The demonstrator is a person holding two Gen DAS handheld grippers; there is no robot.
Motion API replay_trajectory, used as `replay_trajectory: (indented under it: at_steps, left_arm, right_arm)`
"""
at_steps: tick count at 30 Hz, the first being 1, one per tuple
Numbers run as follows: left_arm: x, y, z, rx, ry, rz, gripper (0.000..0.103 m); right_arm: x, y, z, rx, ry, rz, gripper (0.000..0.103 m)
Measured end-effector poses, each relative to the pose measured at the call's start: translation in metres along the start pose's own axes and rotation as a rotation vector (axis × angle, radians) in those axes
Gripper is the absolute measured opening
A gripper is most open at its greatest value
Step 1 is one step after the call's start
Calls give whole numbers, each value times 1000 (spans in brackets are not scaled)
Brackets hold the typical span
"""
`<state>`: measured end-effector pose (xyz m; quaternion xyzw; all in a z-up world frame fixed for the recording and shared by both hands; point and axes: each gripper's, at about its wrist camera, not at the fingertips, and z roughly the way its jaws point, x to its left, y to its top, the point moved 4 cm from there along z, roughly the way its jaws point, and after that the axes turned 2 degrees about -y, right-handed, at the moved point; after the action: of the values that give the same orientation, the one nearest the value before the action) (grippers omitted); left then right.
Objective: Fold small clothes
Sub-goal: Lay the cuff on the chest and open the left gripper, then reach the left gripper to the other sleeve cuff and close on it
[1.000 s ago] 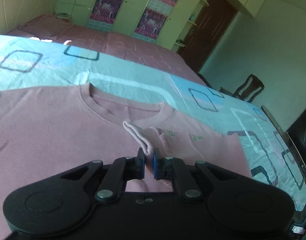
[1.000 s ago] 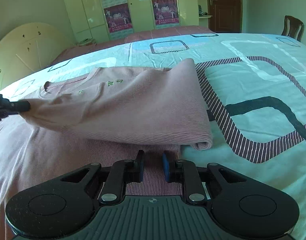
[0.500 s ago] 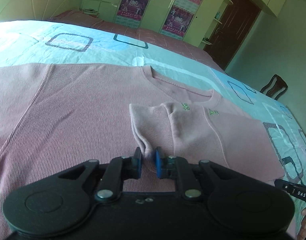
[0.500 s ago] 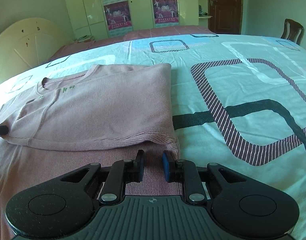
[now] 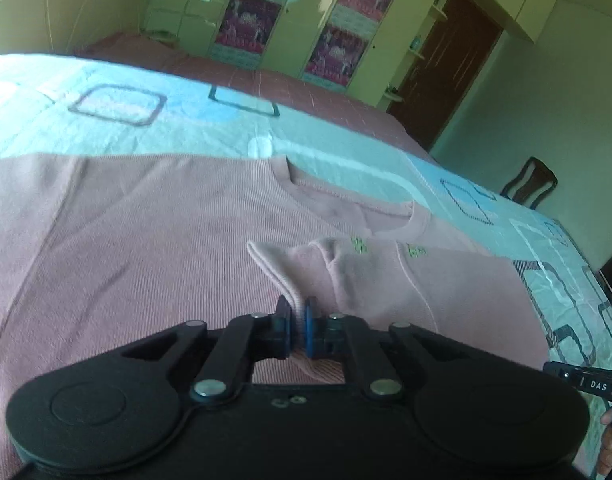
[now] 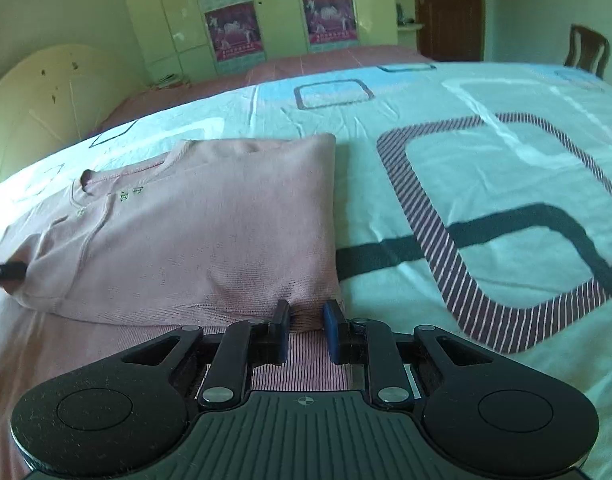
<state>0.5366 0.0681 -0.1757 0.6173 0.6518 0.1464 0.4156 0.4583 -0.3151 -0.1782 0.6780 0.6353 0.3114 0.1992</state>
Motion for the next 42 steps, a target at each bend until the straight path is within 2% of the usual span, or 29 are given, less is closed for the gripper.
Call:
replay_trajectory:
  at_steps: [2, 3, 4, 5, 6, 11, 14, 15, 16, 18, 19, 21, 22, 24, 25, 27, 29, 30, 32, 35, 37, 39, 42]
  left_arm:
    - [0, 1, -7, -48, 19, 14, 7]
    - [0, 0, -7, -45, 33, 27, 16]
    - [1, -1, -5, -34, 56, 39, 25]
    - [3, -1, -3, -30, 75, 41, 47]
    - [7, -1, -2, -36, 85, 33, 61]
    - [23, 10, 18, 9, 44, -54, 55]
    - [22, 18, 34, 50, -32, -87, 55]
    - [21, 20, 39, 71, -77, -102, 51]
    - [20, 21, 43, 84, -111, -107, 44]
    - [17, 21, 51, 114, -149, -91, 17]
    - [15, 21, 50, 98, -137, -66, 6]
    - [10, 20, 40, 0, -50, -2, 6]
    - [10, 18, 38, -21, -18, 14, 6]
    - [13, 11, 44, 6, 37, 35, 7]
    - [13, 9, 45, 1, 42, 37, 12]
    - [14, 12, 38, -12, 75, 29, 31]
    - [12, 18, 22, -71, 160, 47, 38]
    - [6, 22, 15, -97, 156, 73, 39]
    - [-10, 26, 13, -89, 113, 129, 43]
    - [-41, 21, 28, -7, 77, 245, 57]
    - [-55, 12, 38, 45, 67, 281, 56]
    - [-61, 3, 39, 68, 62, 278, 49]
    - [-65, -11, 25, 33, 72, 287, 47]
  right_arm:
    - [-7, 7, -6, -42, 12, 35, 20]
    - [-12, 11, -8, -67, 14, 57, 20]
    - [-18, 17, -8, -94, 12, 82, 20]
    - [-24, 24, -5, -103, 14, 101, 20]
    - [-30, 32, 0, -99, 23, 126, 21]
    - [-55, 71, 45, -67, 129, 272, 21]
    - [-64, 84, 76, -21, 196, 349, 21]
    - [-64, 86, 84, -4, 212, 359, 21]
    - [-63, 87, 91, 11, 228, 357, 21]
    - [-58, 90, 96, 15, 241, 325, 20]
    - [-54, 91, 97, 10, 238, 290, 20]
    - [-47, 95, 92, -39, 158, 185, 12]
    - [-47, 95, 92, -50, 117, 154, 8]
    - [-51, 91, 99, -29, 80, 133, 9]
    - [-51, 92, 98, -24, 84, 127, 9]
    - [-50, 97, 90, -46, 71, 102, 9]
    - [-44, 105, 81, -89, 78, 63, 9]
    - [-39, 110, 80, -92, 81, 38, 9]
    - [-31, 115, 86, -71, 83, 3, 9]
    - [-19, 112, 109, 15, 60, -34, 9]
    - [-17, 108, 111, 24, 37, -46, 9]
    - [-17, 104, 103, 43, 34, -36, 9]
    - [-13, 86, 83, 49, 33, -92, 9]
